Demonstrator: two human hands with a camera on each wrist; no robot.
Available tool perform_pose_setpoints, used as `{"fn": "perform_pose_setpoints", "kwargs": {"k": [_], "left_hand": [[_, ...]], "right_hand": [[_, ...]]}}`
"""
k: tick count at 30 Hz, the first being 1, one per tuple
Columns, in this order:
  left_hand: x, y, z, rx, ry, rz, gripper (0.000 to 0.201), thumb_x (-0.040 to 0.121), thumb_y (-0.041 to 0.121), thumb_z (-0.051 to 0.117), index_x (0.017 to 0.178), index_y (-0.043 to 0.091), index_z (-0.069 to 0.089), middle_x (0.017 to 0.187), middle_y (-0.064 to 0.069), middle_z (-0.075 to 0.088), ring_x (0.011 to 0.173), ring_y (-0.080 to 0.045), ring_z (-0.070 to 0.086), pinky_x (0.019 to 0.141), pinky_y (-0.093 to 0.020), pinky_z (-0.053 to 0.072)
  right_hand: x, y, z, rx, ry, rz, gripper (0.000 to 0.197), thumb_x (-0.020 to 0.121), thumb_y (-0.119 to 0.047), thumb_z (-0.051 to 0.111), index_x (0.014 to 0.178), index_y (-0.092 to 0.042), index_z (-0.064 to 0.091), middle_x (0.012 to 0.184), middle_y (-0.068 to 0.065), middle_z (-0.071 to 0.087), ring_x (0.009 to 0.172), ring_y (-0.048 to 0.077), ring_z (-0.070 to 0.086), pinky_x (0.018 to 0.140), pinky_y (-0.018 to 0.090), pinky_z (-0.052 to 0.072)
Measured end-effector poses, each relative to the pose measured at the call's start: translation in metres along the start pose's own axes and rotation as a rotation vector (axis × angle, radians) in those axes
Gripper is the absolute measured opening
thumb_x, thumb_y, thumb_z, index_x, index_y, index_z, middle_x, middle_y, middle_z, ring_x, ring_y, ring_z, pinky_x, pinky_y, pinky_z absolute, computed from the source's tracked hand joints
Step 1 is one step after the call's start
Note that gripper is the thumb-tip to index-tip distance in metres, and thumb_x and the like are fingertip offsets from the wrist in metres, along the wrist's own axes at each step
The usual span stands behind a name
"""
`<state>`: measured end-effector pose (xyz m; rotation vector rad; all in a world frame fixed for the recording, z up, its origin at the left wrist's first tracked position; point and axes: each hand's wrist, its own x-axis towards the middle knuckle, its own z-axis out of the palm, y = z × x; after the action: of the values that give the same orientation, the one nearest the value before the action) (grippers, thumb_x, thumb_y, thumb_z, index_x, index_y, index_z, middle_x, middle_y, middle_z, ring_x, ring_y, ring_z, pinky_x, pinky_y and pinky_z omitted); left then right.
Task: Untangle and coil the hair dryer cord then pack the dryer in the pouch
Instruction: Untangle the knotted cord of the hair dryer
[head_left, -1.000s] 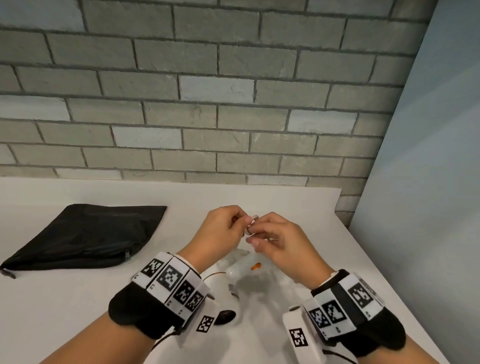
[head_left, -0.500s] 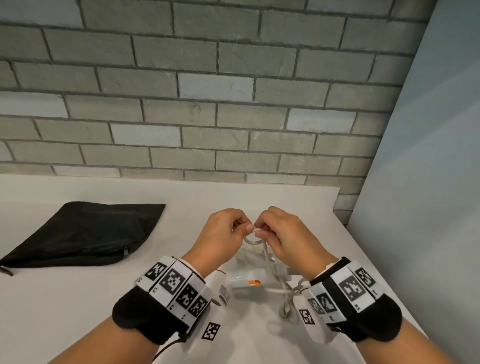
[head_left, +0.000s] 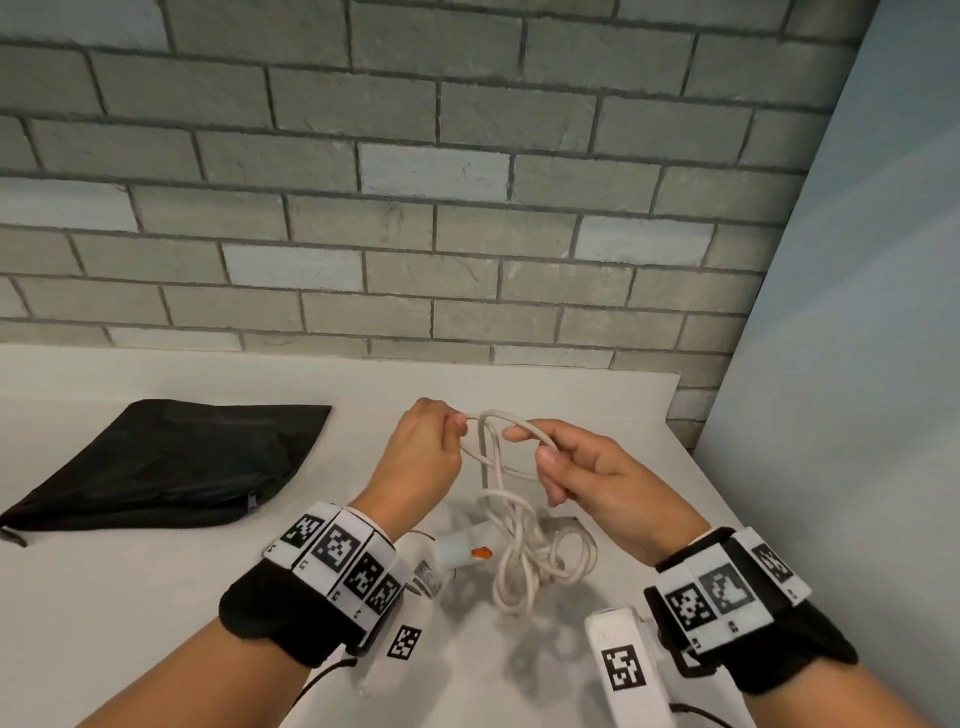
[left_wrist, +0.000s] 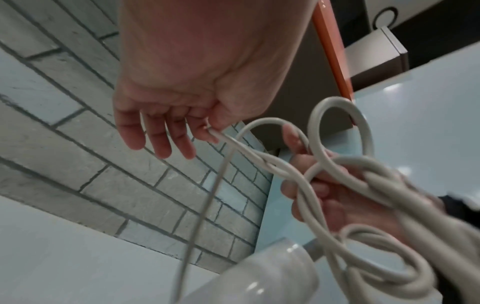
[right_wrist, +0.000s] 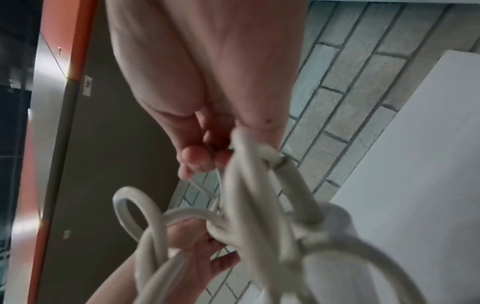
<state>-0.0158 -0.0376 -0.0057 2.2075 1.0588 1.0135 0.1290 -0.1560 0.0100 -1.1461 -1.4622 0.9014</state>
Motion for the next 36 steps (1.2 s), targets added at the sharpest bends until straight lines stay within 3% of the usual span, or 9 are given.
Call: {"fn": "perform_pose_setpoints", "kwargs": {"k": [5,7,9,14,19,23,25,31,36], "left_hand": [[0.005,-0.009,-0.013,-0.036,0.048,-0.078,0.028,0.096,0.016,0.035,0.101,-0.001,0.057,0.114,-0.016,0.06,0.105,-0.028,0.054,0.084,-0.029,0.037],[0.006,-0.011,-0.017,-0.042,0.048,-0.099,0.029,0.097,0.016,0.034,0.105,-0.001,0.056,0.116,-0.016,0.061,0.106,-0.027,0.054,0.08,-0.024,0.035],[0.006,-0.012,-0.019,-0.051,0.049,-0.112,0.03,0.097,0.016,0.033,0.108,0.0,0.056,0.117,-0.013,0.061,0.103,-0.023,0.053,0.074,-0.018,0.031],[0.003,-0.017,-0.018,-0.104,0.052,-0.142,0.028,0.098,0.016,0.032,0.105,0.0,0.054,0.119,-0.013,0.061,0.109,-0.026,0.053,0.084,-0.025,0.035],[0.001,-0.015,-0.017,-0.263,-0.001,-0.2,0.021,0.098,0.015,0.031,0.082,0.013,0.045,0.109,-0.011,0.063,0.077,-0.014,0.059,0.078,-0.039,0.049],[0.001,-0.013,-0.019,-0.697,-0.095,-0.456,0.02,0.099,0.018,0.028,0.091,0.009,0.043,0.097,-0.011,0.062,0.069,-0.019,0.064,0.075,-0.037,0.051],[0.003,-0.013,-0.024,-0.891,-0.106,-0.503,0.022,0.1,0.017,0.027,0.086,0.01,0.044,0.086,-0.008,0.062,0.071,-0.021,0.064,0.079,-0.038,0.049],[0.0,-0.013,-0.023,-0.926,-0.11,-0.257,0.025,0.099,0.014,0.028,0.079,0.015,0.043,0.056,0.006,0.056,0.066,-0.007,0.065,0.073,-0.028,0.049],[0.0,-0.017,-0.023,-1.055,-0.103,-0.165,0.024,0.097,0.008,0.028,0.08,0.014,0.044,0.054,0.011,0.05,0.055,-0.004,0.053,0.065,-0.025,0.035]], "right_hand": [[-0.004,0.002,-0.016,0.349,0.117,0.0,0.005,0.075,-0.01,0.057,0.076,-0.015,0.057,0.069,-0.004,0.06,0.064,0.008,0.049,0.057,0.018,0.039],[-0.005,0.002,-0.024,0.392,0.168,0.007,0.024,0.068,-0.032,0.075,0.074,-0.018,0.055,0.059,-0.003,0.053,0.055,0.009,0.044,0.052,0.017,0.038],[-0.003,0.002,-0.029,0.275,0.223,0.019,0.044,0.056,-0.055,0.076,0.076,-0.02,0.058,0.051,-0.005,0.047,0.048,0.007,0.04,0.05,0.016,0.037],[0.0,0.005,-0.034,0.222,0.347,-0.088,0.051,0.053,-0.061,0.074,0.08,-0.02,0.06,0.067,-0.005,0.064,0.055,0.007,0.048,0.051,0.015,0.04],[-0.001,0.007,-0.033,0.337,0.342,-0.092,0.039,0.064,-0.045,0.066,0.094,-0.02,0.061,0.061,-0.003,0.06,0.052,0.009,0.046,0.05,0.017,0.042],[0.0,0.009,-0.032,0.423,0.34,-0.015,0.012,0.086,-0.023,0.046,0.089,-0.014,0.054,0.065,-0.001,0.062,0.057,0.012,0.054,0.052,0.019,0.046],[0.0,0.011,-0.032,0.418,0.35,0.065,0.018,0.095,-0.013,0.033,0.086,-0.012,0.049,0.066,0.0,0.065,0.057,0.013,0.058,0.051,0.019,0.047],[-0.001,0.005,-0.027,-0.025,0.353,0.14,0.02,0.097,-0.024,0.036,0.097,-0.018,0.055,0.065,-0.002,0.057,0.044,0.009,0.037,0.043,0.018,0.028],[0.005,0.001,-0.032,0.229,0.453,0.073,0.024,0.098,-0.022,0.035,0.083,-0.017,0.053,0.067,0.0,0.059,0.048,0.01,0.04,0.039,0.017,0.029]]}}
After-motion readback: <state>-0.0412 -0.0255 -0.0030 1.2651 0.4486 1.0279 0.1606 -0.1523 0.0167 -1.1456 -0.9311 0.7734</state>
